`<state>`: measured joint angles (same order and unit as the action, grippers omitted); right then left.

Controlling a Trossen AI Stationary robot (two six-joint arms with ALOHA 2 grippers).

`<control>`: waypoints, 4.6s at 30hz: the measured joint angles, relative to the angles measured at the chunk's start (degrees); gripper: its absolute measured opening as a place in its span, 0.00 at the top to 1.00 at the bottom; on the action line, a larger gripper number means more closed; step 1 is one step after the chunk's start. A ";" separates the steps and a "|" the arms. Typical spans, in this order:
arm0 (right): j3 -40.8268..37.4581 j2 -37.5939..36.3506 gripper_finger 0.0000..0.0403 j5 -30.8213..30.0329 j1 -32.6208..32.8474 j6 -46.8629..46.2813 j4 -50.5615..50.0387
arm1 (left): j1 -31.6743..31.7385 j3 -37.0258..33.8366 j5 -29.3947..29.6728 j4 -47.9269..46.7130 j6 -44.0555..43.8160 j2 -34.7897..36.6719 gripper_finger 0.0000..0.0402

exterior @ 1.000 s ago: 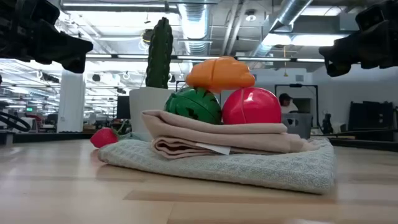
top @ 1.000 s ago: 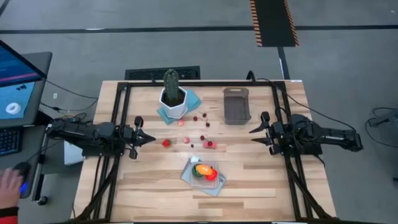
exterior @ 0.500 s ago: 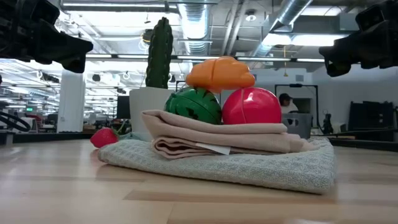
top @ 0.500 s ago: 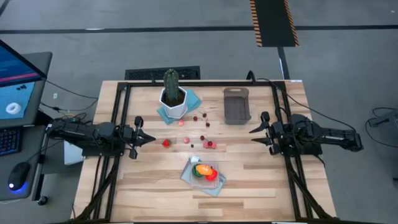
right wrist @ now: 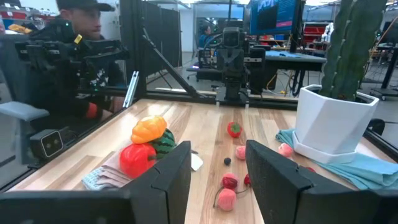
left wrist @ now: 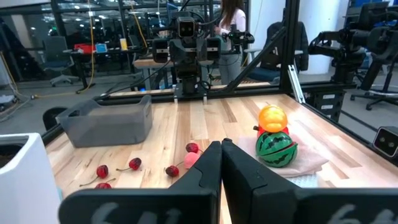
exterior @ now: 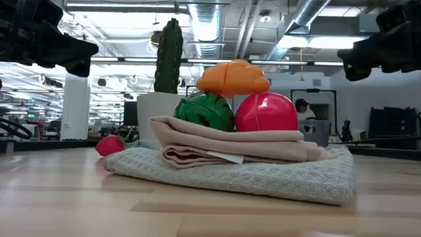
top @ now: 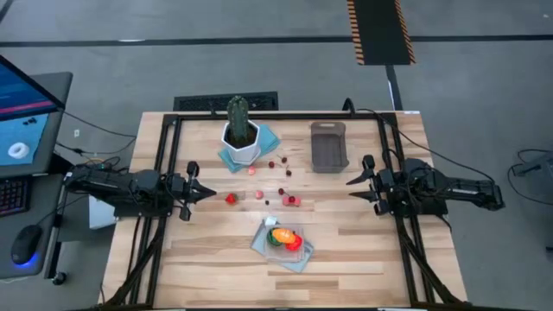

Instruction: Pick and placing Produce into tupperware

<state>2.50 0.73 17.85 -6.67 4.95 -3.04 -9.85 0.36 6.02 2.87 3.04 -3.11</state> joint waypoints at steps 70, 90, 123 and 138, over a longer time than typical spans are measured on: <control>5.48 6.60 0.65 -27.06 7.14 -22.54 18.56 | 0.07 0.00 5.74 19.19 -6.52 0.02 1.00; 45.15 57.98 0.68 -46.77 31.59 -27.54 -8.17 | 0.07 0.00 9.03 18.31 -11.36 0.00 1.00; 70.40 93.33 0.24 -27.03 31.57 -48.32 -30.62 | 0.07 0.57 7.96 0.11 -10.62 -1.01 1.00; 70.34 93.46 0.20 -26.96 29.92 -42.38 -25.06 | 0.07 0.72 8.00 -0.60 -9.52 -1.03 1.00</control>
<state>72.84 94.19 -9.11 23.25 -37.43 -28.10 -9.78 1.08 14.02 2.28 -6.48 -4.14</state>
